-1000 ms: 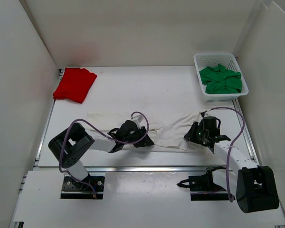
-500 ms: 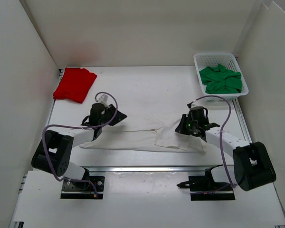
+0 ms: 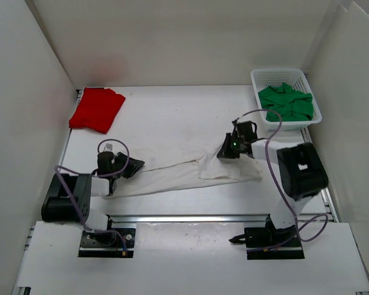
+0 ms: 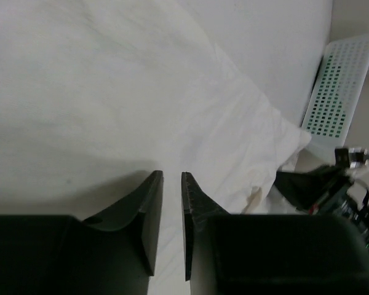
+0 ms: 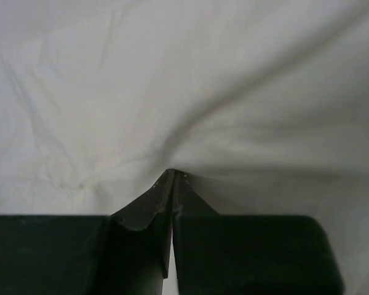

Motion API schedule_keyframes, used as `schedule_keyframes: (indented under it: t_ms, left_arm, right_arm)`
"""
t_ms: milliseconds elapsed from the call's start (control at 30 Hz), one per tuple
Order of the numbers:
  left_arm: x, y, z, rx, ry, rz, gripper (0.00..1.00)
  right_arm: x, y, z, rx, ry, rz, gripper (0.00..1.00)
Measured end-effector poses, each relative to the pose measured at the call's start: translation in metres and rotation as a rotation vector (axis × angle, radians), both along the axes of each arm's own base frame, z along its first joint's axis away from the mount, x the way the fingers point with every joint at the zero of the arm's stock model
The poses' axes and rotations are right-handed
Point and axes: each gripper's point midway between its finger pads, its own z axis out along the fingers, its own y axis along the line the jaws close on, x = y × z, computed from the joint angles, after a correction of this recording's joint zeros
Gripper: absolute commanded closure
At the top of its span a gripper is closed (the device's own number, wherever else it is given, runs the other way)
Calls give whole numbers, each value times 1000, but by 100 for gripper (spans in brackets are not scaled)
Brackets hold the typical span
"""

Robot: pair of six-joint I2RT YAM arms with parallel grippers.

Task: Fold and stack the t-shirts
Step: Rotate the tshirt 90 degrees

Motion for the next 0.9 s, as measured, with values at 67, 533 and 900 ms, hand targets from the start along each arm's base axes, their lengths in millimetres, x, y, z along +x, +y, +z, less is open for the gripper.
schedule_keyframes:
  t_ms: [67,533,900]
  left_arm:
    - [-3,0,14,39,-35,2,65]
    - [-41,-27,71,267,-241,-209,54]
    - [-47,-58,80,400,-228,-420,92]
  right_arm:
    - [31,8,0,2,-1,9,100]
    - [263,94,25,70,-168,122,100]
    - [200,74,272,-7,-461,208,100]
